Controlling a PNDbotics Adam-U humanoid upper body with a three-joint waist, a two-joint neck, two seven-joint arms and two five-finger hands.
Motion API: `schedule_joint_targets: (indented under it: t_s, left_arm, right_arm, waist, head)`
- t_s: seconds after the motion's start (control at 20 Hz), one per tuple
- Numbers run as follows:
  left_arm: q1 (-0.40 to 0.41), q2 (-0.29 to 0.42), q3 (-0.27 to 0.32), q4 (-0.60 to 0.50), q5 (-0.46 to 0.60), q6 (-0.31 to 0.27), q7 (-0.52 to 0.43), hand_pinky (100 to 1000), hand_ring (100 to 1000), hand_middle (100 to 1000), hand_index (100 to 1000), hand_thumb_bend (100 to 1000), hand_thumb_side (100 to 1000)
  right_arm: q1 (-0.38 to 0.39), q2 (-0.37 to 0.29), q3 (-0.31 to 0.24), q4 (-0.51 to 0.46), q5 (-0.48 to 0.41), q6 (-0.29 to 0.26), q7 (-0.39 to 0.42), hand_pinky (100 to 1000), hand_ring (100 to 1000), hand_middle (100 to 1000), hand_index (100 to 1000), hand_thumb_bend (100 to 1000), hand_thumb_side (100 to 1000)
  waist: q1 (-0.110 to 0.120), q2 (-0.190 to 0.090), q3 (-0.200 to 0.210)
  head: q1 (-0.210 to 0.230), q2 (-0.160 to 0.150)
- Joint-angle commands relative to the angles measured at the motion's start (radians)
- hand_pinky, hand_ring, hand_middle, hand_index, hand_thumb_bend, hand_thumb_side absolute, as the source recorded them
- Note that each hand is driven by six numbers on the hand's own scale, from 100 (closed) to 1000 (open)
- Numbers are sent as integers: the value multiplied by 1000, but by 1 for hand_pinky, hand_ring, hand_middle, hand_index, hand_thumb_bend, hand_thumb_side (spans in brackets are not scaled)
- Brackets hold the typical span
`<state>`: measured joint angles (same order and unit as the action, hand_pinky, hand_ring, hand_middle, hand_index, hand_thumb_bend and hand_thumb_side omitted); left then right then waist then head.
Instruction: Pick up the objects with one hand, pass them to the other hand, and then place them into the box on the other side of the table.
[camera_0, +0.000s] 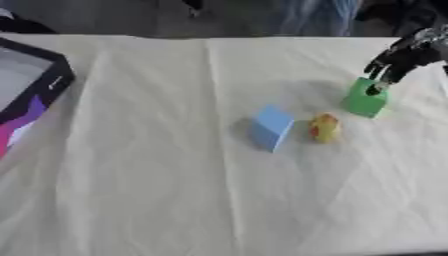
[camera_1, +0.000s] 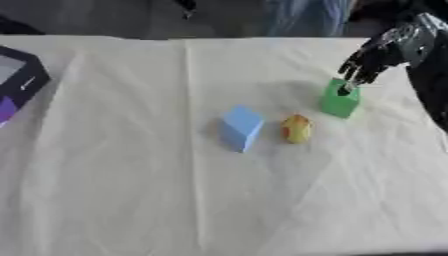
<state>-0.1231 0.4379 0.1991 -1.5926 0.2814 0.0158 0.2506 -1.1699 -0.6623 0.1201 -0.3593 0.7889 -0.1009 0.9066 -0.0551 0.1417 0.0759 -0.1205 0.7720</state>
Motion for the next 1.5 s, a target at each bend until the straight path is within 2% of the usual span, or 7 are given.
schedule_joint_targets:
  t_s: [0.05,0.6,1.5]
  left_arm:
    - [-8,20,4,-20,3,1,0,968,775,752,701,100,768]
    - [-8,13,2,-20,4,2,-4,968,777,746,697,100,776]
    - [-13,0,1,-23,6,3,-10,969,780,742,692,100,790]
  right_arm:
    - [-23,-34,-5,-14,3,-7,0,922,942,937,994,367,278]
    - [-24,-23,7,-1,57,-43,0,928,945,945,1000,452,245]
    - [-31,-1,-12,37,113,-16,0,915,930,934,1000,499,242]
  waist:
    - [5,3,-3]
    - [6,9,-4]
    - [9,29,9]
  head:
    - [7,-2]
    - [8,-2]
    - [-6,-2]
